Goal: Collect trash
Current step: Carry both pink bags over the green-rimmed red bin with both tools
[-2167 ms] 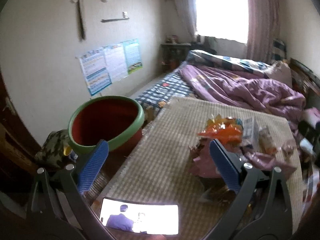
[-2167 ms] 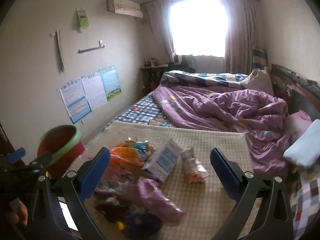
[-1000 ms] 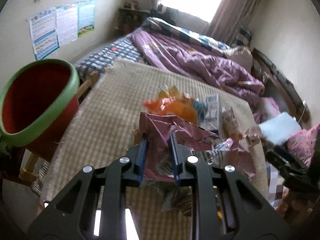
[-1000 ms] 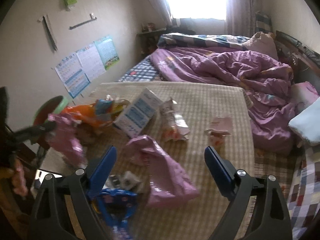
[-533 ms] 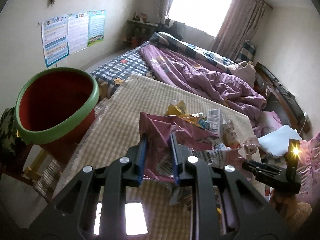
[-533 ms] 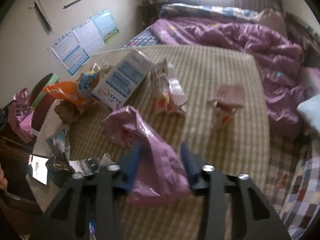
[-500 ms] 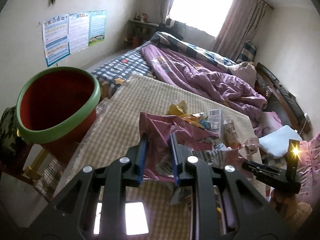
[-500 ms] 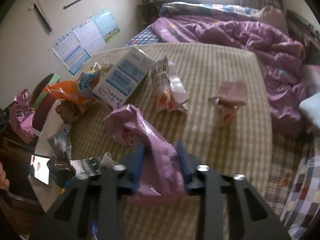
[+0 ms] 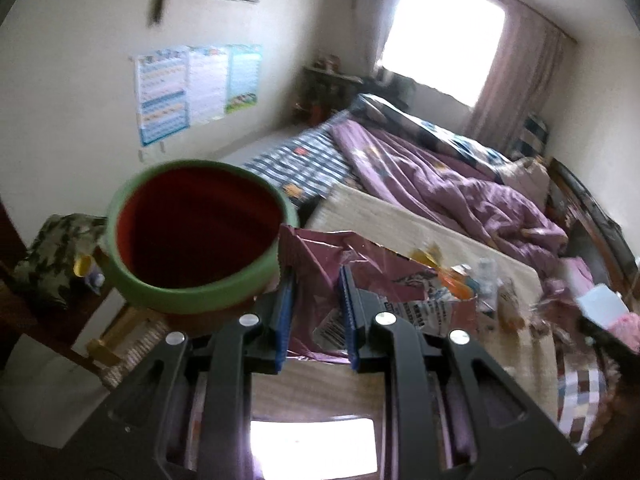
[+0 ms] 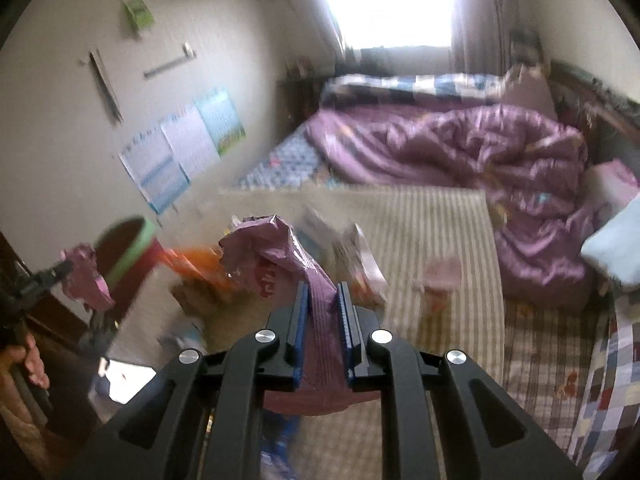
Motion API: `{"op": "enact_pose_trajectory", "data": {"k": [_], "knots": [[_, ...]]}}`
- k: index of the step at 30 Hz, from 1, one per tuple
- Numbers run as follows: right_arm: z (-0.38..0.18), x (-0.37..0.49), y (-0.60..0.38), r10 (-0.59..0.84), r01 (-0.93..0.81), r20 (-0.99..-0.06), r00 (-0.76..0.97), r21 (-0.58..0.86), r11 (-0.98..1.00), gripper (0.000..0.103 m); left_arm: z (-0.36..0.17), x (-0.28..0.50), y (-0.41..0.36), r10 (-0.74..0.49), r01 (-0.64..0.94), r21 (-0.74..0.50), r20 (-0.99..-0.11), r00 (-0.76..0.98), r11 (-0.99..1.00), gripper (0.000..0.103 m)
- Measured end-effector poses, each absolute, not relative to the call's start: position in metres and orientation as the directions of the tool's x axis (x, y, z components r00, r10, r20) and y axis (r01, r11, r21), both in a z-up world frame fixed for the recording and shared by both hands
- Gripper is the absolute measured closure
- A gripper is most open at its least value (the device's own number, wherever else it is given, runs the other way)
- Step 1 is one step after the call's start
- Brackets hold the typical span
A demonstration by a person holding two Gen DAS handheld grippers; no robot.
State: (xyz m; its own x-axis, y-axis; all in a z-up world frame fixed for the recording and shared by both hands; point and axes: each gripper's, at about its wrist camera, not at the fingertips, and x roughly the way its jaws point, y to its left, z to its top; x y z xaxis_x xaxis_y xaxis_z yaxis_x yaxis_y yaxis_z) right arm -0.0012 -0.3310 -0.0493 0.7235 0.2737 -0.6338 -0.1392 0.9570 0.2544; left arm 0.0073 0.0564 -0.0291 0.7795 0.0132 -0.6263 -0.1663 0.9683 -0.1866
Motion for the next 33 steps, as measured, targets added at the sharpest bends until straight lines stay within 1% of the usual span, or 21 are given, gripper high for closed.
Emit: {"op": "enact_pose_trajectory", "data": {"k": [5,8,13,16,21,28,33], "knots": [[-0.022,-0.008,-0.290,0.298,-0.176,-0.566,0.769,0.260,0.949,0.089,-0.025,0.009,0.096,0.050,-0.206,-0.187,-0.612,0.790,0.960,0.082],[-0.018,-0.002,-0.257,0.342,-0.205,-0.563,0.752,0.292,0.934,0.089,-0.030,0.011,0.121,0.044,-0.216,-0.200,-0.629,0.776,0.956,0.082],[-0.016,0.014,-0.184,0.409,-0.277,-0.557,0.723,0.308,0.910,0.089,-0.039,0.017,0.157,0.068,-0.240,-0.179,-0.650,0.757,0.954,0.082],[-0.015,0.030,-0.134,0.451,-0.330,-0.558,0.697,0.309,0.892,0.089,-0.037,0.021,0.179,0.090,-0.251,-0.163,-0.645,0.759,0.954,0.082],[-0.015,0.052,-0.077,0.491,-0.364,-0.547,0.678,0.331,0.871,0.089,-0.037,0.036,0.207,0.121,-0.261,-0.126,-0.645,0.755,0.957,0.082],[-0.037,0.087,-0.013,0.541,-0.373,-0.590,0.599,0.393,0.841,0.089,-0.062,0.056,0.219,0.094,-0.227,-0.104,-0.688,0.720,0.968,0.082],[-0.039,0.098,0.014,0.534,-0.390,-0.599,0.597,0.365,0.845,0.089,-0.067,0.065,0.223,0.084,-0.209,-0.098,-0.696,0.713,0.973,0.082]]}}
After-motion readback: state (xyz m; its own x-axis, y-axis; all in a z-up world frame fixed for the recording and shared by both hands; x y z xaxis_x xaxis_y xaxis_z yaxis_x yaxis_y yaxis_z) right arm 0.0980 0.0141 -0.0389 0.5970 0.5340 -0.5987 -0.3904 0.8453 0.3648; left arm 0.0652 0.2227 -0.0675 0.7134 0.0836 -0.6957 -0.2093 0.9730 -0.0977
